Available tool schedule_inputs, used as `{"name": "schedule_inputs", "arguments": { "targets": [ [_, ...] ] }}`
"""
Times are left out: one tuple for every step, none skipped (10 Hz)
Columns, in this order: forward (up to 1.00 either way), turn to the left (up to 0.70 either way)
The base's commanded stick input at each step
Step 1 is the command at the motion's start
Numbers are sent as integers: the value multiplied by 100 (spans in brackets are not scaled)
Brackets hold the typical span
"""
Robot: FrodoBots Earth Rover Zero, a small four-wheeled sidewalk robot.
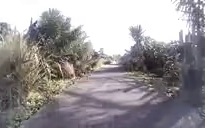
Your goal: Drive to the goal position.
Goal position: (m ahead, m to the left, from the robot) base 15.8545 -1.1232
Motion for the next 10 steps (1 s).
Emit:
{"name": "schedule_inputs", "arguments": {
  "targets": [
    [43,0],
    [43,0],
    [43,0],
    [43,0],
    [43,0],
    [43,-23],
    [43,-24],
    [43,-26],
    [43,-26],
    [43,-26]
  ]
}}
